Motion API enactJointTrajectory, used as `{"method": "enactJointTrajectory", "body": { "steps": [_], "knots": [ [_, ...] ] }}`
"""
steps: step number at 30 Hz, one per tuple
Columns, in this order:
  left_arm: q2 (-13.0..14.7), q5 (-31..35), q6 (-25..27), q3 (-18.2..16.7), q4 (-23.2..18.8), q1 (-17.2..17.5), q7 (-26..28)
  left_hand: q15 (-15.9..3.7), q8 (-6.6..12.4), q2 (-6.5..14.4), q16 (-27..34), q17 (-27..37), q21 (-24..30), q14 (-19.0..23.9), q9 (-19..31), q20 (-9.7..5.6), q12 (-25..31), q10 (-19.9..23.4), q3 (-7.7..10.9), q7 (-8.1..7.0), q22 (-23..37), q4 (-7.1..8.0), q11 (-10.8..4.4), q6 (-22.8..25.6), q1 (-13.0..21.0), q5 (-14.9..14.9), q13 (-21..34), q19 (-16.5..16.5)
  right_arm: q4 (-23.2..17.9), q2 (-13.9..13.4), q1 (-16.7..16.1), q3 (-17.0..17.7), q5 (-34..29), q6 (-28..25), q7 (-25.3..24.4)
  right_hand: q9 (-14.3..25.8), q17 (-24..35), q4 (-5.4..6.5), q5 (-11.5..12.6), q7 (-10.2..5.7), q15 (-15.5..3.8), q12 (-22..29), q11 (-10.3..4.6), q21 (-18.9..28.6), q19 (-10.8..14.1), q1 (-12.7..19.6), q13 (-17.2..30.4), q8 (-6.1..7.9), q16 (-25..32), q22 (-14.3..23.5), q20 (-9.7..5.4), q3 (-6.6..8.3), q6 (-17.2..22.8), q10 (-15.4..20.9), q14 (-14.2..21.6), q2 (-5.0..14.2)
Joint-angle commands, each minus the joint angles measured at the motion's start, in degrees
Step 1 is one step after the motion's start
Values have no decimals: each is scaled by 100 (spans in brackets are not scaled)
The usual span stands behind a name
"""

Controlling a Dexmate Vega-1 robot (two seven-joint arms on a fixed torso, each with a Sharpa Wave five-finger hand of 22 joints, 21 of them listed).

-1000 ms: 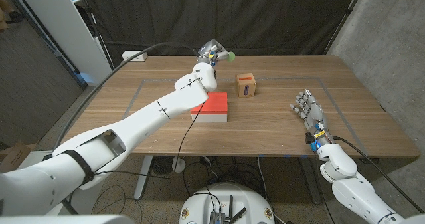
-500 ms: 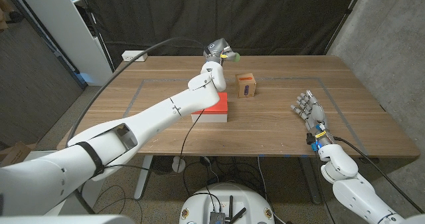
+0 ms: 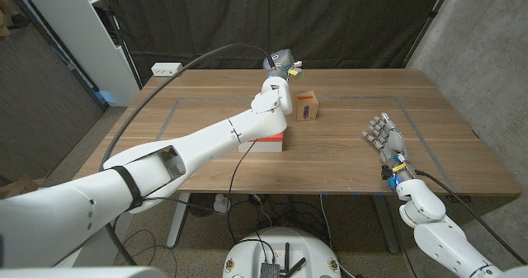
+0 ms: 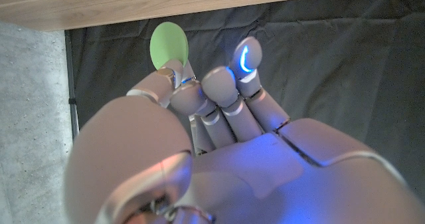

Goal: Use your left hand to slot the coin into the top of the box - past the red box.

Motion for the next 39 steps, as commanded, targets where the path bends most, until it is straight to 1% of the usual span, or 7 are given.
{"method": "enactJointTrajectory", "body": {
  "steps": [1,10,16,22,30,33,39],
  "knots": [
    [-467,311,223,370,630,-236,-155,-22,33,-36,26,11,-33,33,21,-238,33,5,-28,137,6,13,-32,282,-2,26,11,37,38,-4,-38,23,57,-2,40,14,13,-7,26,3,-10,43,8,22,48,45,32,22,20,27,1,36,51,42,47,2],
    [-669,502,282,629,1014,-380,-151,-20,38,-31,36,41,-11,43,15,-237,29,9,-28,132,28,16,-33,274,-12,27,-6,60,33,-16,-60,38,103,-35,50,14,13,-7,26,3,-10,43,8,22,48,45,32,22,20,27,1,36,51,42,47,2],
    [-824,471,262,609,1263,-361,-99,-21,44,-34,28,51,-9,31,12,-237,32,14,-31,131,23,16,-33,279,-24,25,-8,69,59,-21,-48,31,90,-42,56,14,13,-7,26,3,-10,43,8,22,48,45,32,22,20,27,1,36,51,42,47,2],
    [-925,434,307,617,1405,-355,-100,-22,42,-33,40,67,-26,45,2,-237,64,20,-30,136,6,16,-35,287,-24,25,16,50,74,-19,-33,33,91,-43,56,14,13,-7,26,3,-10,43,8,22,48,45,32,22,20,27,1,36,51,42,47,2],
    [-915,412,276,695,1469,-421,-204,-24,47,-34,11,52,-21,15,12,-237,61,0,-27,127,13,14,-32,276,-26,28,16,51,82,-10,0,23,89,-62,45,14,13,-7,26,3,-10,43,8,22,48,45,32,22,20,27,1,36,51,42,47,2],
    [-863,402,239,716,1430,-438,-262,-25,53,-36,44,84,-24,53,14,-237,51,-4,-27,121,10,12,-33,286,-22,29,3,49,95,0,9,18,94,-62,42,14,13,-7,26,3,-10,43,8,22,48,45,32,22,20,27,1,36,51,42,47,2],
    [-777,363,196,825,1412,-534,-538,-21,52,-40,8,57,-29,19,8,-237,31,-14,-32,126,0,15,-34,290,-31,25,-20,42,109,-6,18,7,60,-58,33,14,13,-7,26,3,-10,43,8,22,48,45,32,22,20,27,1,36,51,42,47,2]
  ]
}}
